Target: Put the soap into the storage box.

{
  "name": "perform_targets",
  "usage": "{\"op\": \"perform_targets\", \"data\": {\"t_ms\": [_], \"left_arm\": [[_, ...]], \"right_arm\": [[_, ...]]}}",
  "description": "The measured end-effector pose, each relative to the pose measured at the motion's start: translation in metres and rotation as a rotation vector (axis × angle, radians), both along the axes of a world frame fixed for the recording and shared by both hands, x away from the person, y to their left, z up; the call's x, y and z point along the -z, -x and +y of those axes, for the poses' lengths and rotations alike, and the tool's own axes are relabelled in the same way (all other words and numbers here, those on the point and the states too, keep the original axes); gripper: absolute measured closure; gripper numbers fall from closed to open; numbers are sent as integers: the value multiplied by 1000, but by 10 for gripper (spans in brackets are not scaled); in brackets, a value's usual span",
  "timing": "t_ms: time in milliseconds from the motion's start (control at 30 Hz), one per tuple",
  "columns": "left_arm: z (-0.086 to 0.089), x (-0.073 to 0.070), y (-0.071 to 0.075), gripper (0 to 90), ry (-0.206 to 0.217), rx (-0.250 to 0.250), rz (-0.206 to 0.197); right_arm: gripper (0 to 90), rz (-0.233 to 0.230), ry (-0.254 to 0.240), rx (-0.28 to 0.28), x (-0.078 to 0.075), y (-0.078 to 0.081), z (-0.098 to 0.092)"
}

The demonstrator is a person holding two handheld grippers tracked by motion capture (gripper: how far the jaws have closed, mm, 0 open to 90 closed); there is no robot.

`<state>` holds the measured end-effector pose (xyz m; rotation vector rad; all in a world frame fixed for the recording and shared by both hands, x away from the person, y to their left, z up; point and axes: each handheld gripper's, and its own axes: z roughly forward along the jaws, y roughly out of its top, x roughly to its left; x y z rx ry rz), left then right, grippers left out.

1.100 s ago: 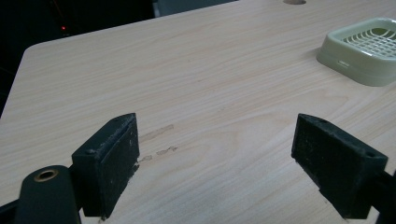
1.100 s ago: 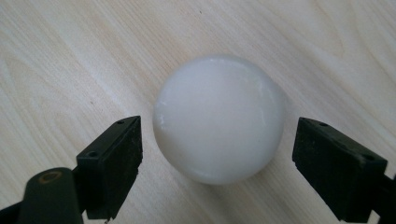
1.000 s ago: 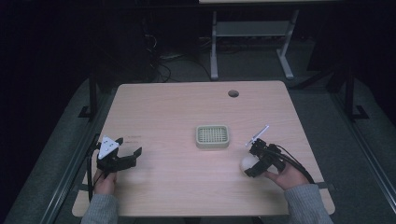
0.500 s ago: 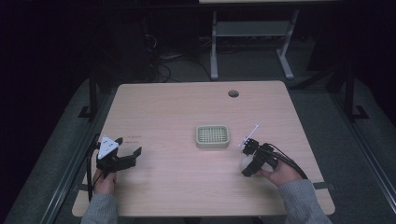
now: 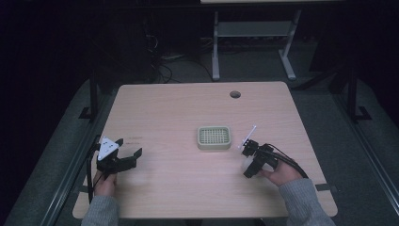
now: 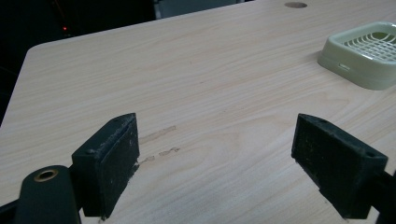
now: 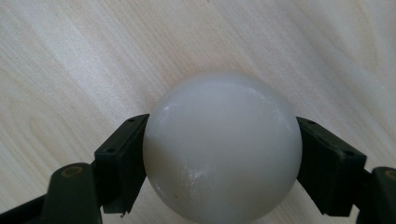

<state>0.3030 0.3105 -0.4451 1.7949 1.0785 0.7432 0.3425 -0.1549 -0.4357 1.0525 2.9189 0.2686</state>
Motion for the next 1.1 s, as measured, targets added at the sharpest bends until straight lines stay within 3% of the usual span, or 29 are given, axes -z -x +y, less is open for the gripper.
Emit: {"op": "perform_targets", "data": {"t_ms": [500,1100], "left_arm": [[2,-1,0,148,12,-8,-1],[2,-1,0,148,15,-10,-1]], "right_arm": [[238,-7,-20,-37,-23,-15,18],[238,-13,-22,-59,-37,-35,33]]}}
